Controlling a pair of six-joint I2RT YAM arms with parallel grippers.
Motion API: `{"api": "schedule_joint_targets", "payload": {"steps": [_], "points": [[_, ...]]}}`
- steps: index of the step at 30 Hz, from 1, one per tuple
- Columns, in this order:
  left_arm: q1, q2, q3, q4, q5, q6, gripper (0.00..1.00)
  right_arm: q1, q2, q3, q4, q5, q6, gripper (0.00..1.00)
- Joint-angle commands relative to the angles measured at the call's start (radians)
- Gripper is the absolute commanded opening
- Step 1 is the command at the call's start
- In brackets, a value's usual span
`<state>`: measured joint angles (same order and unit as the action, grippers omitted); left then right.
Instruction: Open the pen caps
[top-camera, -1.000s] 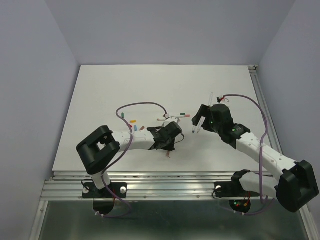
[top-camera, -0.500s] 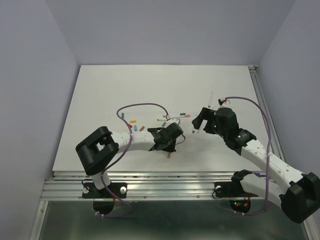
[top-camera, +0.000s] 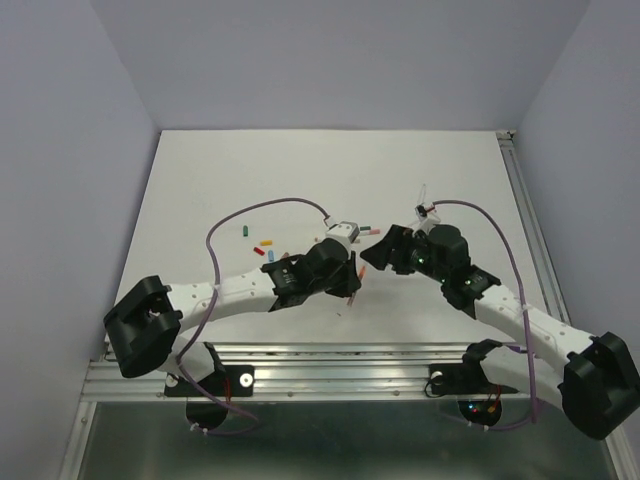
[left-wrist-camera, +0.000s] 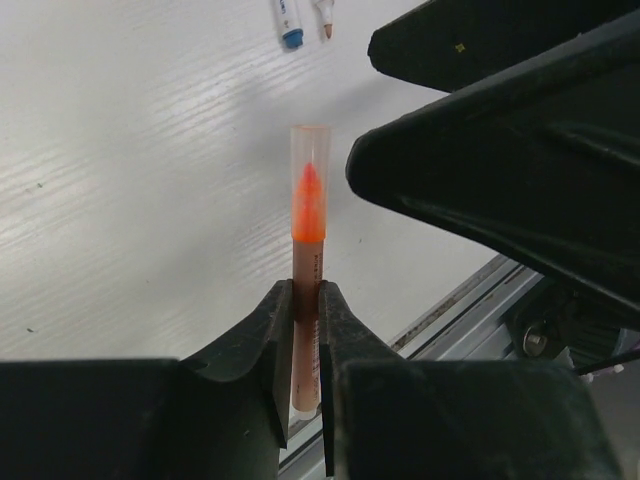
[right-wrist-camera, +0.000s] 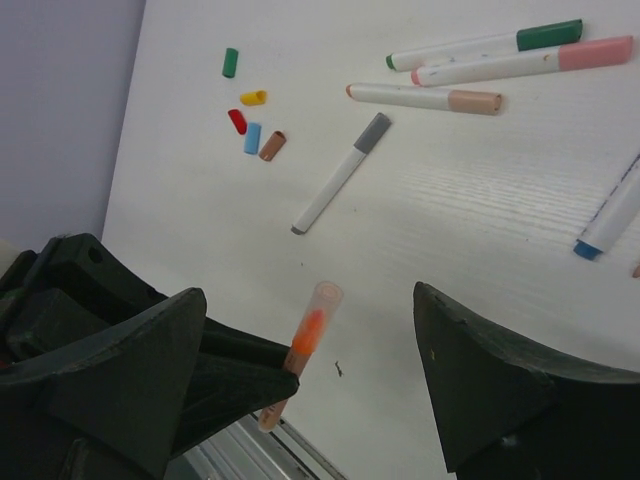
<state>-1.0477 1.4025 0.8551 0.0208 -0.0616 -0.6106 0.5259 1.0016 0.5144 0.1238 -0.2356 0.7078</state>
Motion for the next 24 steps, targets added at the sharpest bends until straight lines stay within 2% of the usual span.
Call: {"api": "schedule_joint_targets", "payload": {"steps": [1, 5, 13, 16, 17, 20, 23, 24], "points": [[-0.006, -0.034, -0.033, 0.060, 0.011, -0.011, 0.00, 0.054, 0.037, 0.029, 0.094, 0.022, 0.041, 0.88], [-0.005, -0.063, -0.054, 0.088, -0.010, -0.031, 0.00, 0.086, 0.055, 0.045, 0.059, 0.110, 0.071, 0.78], [-0.006, -0.093, -0.060, 0.125, -0.021, -0.043, 0.00, 0.129, 0.088, 0.058, 0.030, 0.147, 0.127, 0.69], [-0.005, -0.077, -0.050, 0.126, -0.017, -0.044, 0.00, 0.135, 0.085, 0.055, 0.030, 0.154, 0.137, 0.57], [-0.006, -0.073, -0.050, 0.126, -0.015, -0.046, 0.00, 0.135, 0.081, 0.055, 0.033, 0.156, 0.139, 0.57], [-0.005, -0.065, -0.045, 0.134, -0.007, -0.046, 0.00, 0.137, 0.071, 0.049, 0.034, 0.165, 0.148, 0.37], [-0.006, -0.060, -0.048, 0.137, 0.009, -0.041, 0.00, 0.137, 0.063, 0.047, 0.033, 0.183, 0.144, 0.26], [-0.005, -0.060, -0.053, 0.139, 0.016, -0.038, 0.00, 0.138, 0.060, 0.050, 0.031, 0.203, 0.144, 0.18]]}}
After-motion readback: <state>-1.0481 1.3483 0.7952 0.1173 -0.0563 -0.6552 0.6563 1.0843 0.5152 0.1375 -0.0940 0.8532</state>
